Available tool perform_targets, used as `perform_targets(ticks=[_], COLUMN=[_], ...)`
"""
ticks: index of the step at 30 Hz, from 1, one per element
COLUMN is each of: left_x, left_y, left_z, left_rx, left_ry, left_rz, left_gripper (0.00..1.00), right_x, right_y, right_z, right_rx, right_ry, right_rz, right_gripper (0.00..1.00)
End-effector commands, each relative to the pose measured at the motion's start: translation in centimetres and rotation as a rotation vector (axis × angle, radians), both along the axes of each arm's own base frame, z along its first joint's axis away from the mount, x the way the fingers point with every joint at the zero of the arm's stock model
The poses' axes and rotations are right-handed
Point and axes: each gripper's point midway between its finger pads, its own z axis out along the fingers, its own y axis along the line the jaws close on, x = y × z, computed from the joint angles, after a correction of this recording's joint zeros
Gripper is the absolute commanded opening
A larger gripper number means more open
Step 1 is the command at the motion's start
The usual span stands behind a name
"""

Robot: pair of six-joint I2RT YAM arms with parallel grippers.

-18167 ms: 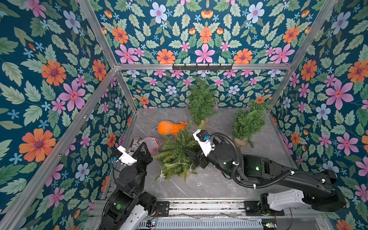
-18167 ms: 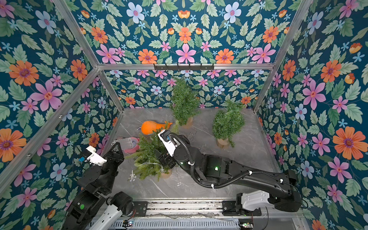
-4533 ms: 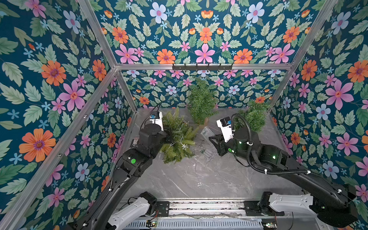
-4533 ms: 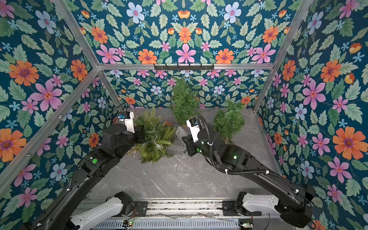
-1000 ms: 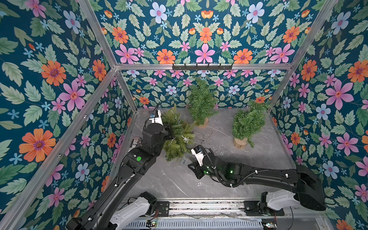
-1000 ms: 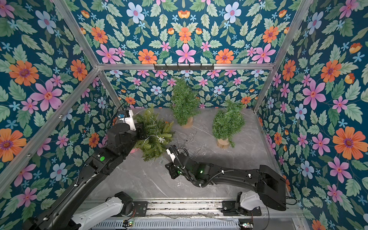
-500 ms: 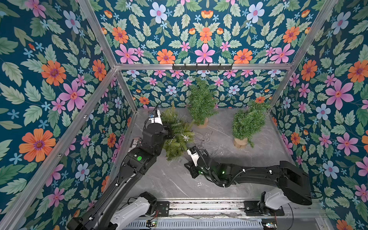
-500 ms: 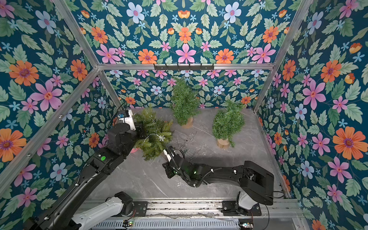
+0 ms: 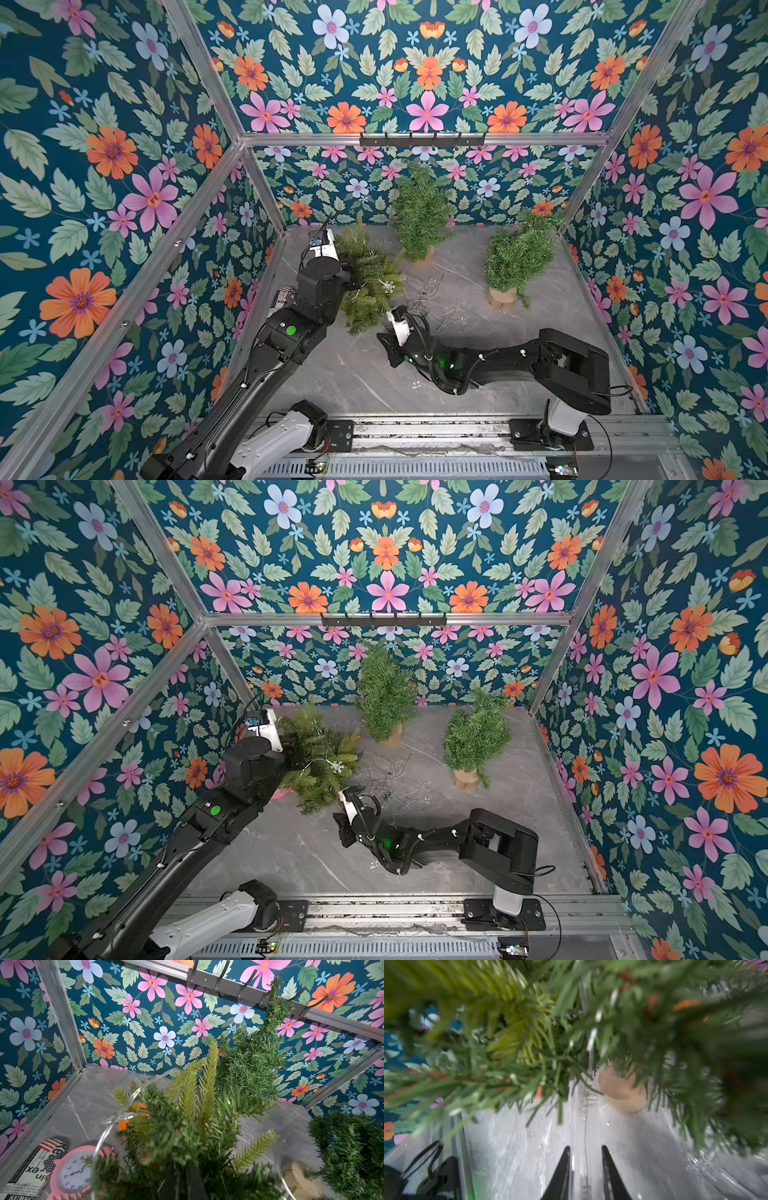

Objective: Wrap string light around the christmas tree
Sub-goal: Wrap the light string around the Christmas tree, then move the christmas tree to the center of the board.

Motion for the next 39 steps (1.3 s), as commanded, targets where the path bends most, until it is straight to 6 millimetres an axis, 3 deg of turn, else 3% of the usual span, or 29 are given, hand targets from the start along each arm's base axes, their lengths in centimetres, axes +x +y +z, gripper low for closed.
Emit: perform_targets(ticks=[1,9,18,24,27,35,39], left_x=[-0.6,-0.6,-0.6,-0.5,-0.6,-0.6,-0.6], left_y=[0.1,0.4,0.8,1.2,1.4,2.2,2.7], left_z=[-2.5,-2.4,-2.3,-2.1,-2.0,-1.4,-0.8], left_rx=[0.048,0.049,0.054,0.065,0.075,0.091,0.098], left_ry=[0.091,0.091,0.089,0.088,0.084,0.073,0.062], left_rz=[-0.015,0.0,0.019,0.04,0.048,0.089,0.112], left_gripper=[0.0,0.0,0.0,0.0,0.0,0.0,0.0], right_x=[1.0,1.9,2.3,2.3,2.1,0.6,-0.5], right_y=[0.4,1.8,2.3,2.3,2.1,1.1,0.5], right_z=[2.4,1.9,0.8,0.7,0.5,2.4,3.4], right_rx=[0.084,0.117,0.091,0.085,0.078,0.03,-0.007], right_ry=[-0.08,-0.097,-0.079,-0.077,-0.076,-0.107,-0.116], right_rz=[-0.037,-0.059,-0.068,-0.07,-0.064,-0.053,-0.043], right_gripper=[0.07,0.15,0.48,0.52,0.62,0.96,1.0])
